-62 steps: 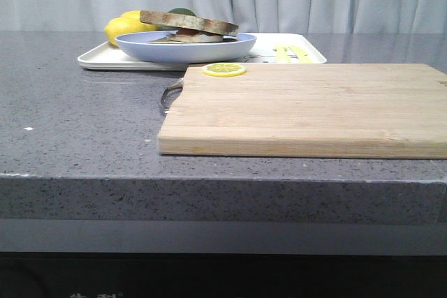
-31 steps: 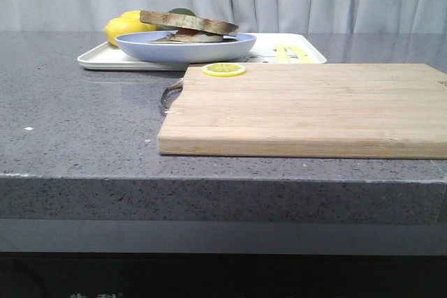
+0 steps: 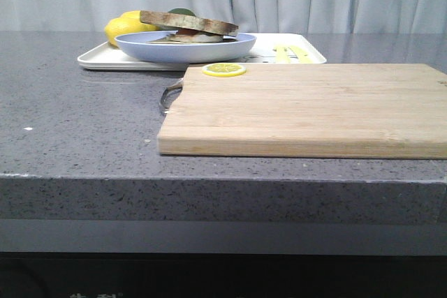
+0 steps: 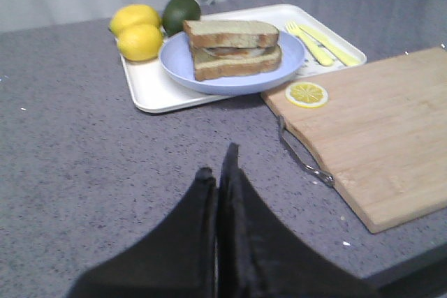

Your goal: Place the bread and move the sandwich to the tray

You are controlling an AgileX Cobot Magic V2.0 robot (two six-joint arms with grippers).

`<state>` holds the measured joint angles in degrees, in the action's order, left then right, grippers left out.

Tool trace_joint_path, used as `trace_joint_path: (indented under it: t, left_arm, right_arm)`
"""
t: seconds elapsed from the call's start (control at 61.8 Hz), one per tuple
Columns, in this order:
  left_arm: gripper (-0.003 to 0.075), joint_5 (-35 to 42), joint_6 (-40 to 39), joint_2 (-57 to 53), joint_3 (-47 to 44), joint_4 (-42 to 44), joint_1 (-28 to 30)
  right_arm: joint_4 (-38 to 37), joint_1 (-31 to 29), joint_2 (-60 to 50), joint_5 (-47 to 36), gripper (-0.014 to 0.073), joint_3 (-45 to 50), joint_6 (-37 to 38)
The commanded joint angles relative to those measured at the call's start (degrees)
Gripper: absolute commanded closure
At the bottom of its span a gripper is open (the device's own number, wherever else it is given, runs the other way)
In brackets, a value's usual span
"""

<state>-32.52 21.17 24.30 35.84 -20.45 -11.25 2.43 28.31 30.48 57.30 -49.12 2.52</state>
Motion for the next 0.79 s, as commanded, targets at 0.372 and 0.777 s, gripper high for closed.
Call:
trace_joint_path:
  t: [0.372,0.777]
  left_arm:
    - [0.0741,15.51,-14.50,-14.98,-14.64,9.91,6.81]
    - [0.0741,29.55,-25.97,-23.16,-31.33,19.65,6.81]
  right_arm:
    - [-0.26,-0.32,0.28,-3.65,0.0662,-1.12,-0.21]
    - [-0.26,-0.32,0.28,-3.65,0.0662,-1.12,-0.21]
